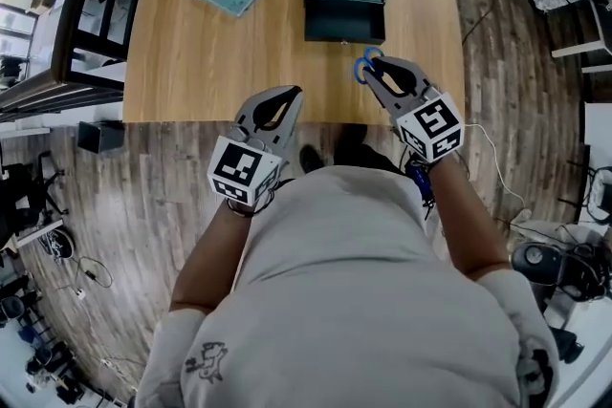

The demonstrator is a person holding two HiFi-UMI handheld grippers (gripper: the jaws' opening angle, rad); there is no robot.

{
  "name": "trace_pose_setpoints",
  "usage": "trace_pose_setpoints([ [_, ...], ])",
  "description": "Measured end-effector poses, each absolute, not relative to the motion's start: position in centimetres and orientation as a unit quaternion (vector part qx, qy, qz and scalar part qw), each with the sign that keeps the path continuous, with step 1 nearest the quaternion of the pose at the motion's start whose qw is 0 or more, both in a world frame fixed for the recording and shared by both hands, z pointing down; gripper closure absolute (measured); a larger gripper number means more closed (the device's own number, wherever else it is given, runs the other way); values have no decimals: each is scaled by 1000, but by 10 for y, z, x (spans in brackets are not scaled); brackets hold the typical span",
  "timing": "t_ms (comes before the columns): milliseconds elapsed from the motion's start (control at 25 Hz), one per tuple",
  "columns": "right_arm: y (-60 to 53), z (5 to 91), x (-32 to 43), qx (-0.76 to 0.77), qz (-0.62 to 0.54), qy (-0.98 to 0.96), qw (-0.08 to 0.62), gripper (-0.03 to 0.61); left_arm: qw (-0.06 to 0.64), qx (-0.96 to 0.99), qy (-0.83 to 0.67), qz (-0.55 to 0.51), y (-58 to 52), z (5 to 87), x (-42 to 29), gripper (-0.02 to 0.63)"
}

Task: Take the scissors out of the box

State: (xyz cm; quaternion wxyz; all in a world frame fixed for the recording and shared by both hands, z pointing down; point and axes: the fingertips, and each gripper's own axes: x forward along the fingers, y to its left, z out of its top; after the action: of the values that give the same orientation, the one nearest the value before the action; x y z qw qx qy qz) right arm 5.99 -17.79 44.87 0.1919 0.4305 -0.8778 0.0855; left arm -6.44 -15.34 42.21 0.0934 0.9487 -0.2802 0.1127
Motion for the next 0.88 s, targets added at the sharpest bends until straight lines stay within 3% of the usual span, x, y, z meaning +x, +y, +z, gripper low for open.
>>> trace_pose_setpoints([
  [400,-135,428,103,457,72,-872,162,488,89,949,-281,109,-140,413,-37,609],
  [880,-85,420,173,436,76,-887,133,488,88,943,-297,118,-105,405,45,609],
])
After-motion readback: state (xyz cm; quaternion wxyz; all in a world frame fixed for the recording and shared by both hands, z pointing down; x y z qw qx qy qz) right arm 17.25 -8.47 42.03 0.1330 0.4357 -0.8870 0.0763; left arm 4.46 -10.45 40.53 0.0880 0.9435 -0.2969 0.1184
